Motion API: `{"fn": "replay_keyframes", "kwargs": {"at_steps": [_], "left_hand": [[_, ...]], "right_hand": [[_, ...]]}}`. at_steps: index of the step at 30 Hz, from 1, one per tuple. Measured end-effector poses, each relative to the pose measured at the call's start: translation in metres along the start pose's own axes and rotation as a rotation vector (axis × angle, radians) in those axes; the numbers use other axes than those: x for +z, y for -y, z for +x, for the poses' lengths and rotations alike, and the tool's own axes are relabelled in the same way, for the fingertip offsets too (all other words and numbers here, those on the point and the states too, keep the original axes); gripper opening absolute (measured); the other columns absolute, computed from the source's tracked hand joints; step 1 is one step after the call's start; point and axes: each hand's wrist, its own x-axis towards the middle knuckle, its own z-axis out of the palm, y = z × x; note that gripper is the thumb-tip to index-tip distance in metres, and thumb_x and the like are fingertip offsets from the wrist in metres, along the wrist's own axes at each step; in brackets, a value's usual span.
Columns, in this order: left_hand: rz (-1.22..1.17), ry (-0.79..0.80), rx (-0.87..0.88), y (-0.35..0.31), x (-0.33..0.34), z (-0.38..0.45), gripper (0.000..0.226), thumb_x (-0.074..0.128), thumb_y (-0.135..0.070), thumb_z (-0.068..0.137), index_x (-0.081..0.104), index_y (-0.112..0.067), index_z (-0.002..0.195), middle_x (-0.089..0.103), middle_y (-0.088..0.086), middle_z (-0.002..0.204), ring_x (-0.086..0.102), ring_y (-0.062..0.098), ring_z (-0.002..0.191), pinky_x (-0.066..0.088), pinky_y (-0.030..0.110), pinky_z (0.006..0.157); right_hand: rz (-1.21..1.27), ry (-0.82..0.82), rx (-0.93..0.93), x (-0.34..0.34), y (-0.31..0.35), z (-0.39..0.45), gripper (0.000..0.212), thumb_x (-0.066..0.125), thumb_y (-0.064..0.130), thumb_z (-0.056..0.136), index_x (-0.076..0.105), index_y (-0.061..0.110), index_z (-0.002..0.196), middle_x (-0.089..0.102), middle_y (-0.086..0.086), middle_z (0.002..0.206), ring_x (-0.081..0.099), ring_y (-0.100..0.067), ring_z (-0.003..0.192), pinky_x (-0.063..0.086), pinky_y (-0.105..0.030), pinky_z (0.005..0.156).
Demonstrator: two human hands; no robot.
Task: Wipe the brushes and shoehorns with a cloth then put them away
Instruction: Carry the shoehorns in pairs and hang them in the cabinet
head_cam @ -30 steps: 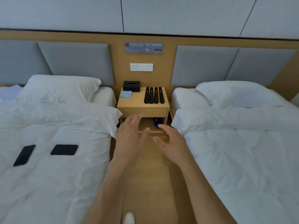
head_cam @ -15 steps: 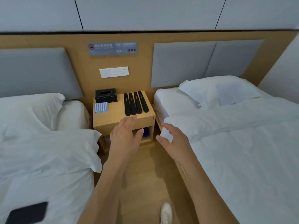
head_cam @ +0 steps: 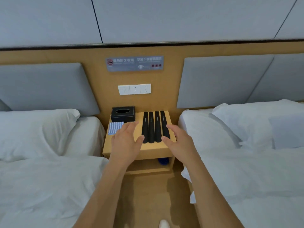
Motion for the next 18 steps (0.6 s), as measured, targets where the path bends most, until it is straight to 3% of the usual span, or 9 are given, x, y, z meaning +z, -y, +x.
{"fn": "replay_keyframes", "kwargs": {"at_steps": [6, 18], "left_hand": [[0.008, 0.031, -0.06, -0.002, 0.038, 0.075, 0.057, 0.059, -0.038, 0.095, 0.036, -0.031, 0.147, 0.041, -0.003, 0.151, 0.041, 0.019, 0.136, 0.039, 0.044, 0.111], [-0.037, 0.205, -0.155, 0.048, 0.134, 0.223, 0.057, 0.061, -0.035, 0.094, 0.037, -0.03, 0.146, 0.042, 0.0, 0.15, 0.049, 0.023, 0.129, 0.045, 0.043, 0.104]], "right_hand": [[-0.007, 0.066, 0.049, -0.001, -0.032, 0.082, 0.053, 0.064, 0.043, 0.093, 0.043, 0.043, 0.142, 0.047, 0.014, 0.149, 0.046, -0.011, 0.135, 0.043, -0.031, 0.103], [-0.082, 0.177, 0.326, 0.023, -0.095, 0.207, 0.053, 0.062, 0.039, 0.096, 0.043, 0.035, 0.145, 0.048, 0.005, 0.15, 0.048, -0.019, 0.136, 0.045, -0.037, 0.105]]}}
